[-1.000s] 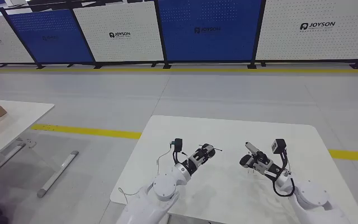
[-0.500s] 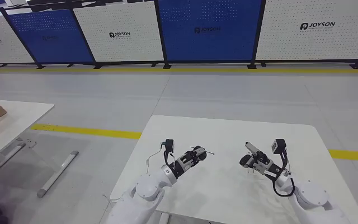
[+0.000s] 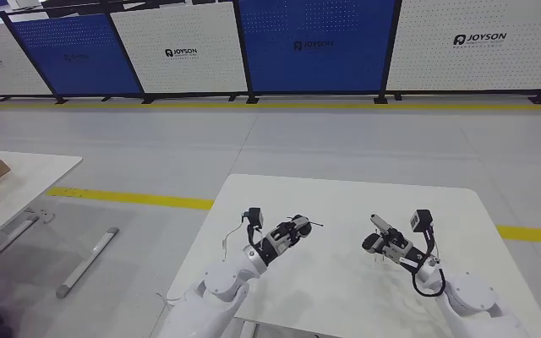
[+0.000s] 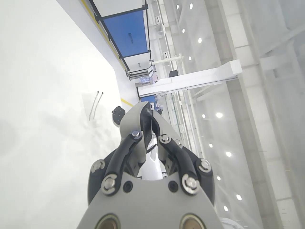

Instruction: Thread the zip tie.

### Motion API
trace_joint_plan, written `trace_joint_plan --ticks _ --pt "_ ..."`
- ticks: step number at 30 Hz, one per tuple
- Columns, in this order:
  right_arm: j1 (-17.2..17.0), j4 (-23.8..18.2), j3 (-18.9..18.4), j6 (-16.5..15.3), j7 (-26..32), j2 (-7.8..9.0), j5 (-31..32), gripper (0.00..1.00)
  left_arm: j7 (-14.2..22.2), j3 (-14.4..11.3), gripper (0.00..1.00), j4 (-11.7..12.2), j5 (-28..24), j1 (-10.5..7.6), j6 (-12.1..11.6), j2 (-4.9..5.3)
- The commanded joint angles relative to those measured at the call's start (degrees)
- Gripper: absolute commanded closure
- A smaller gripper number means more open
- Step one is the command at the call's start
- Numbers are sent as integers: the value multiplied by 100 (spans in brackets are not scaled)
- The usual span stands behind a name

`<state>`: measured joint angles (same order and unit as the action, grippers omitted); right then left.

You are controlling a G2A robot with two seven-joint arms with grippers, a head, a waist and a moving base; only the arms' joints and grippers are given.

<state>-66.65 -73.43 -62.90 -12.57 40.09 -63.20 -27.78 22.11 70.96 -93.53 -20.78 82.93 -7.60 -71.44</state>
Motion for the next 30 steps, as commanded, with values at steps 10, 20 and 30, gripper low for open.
trace_joint_plan --ticks 10,20,30 --pt "0 0 0 0 0 0 0 0 33 259 100 -804 277 583 -380 91" --pt "0 0 0 0 0 0 0 0 -59 247 100 -869 372 583 -426 90" --pt "0 0 0 0 0 0 0 0 -481 346 100 -2225 412 1024 -1189 94"
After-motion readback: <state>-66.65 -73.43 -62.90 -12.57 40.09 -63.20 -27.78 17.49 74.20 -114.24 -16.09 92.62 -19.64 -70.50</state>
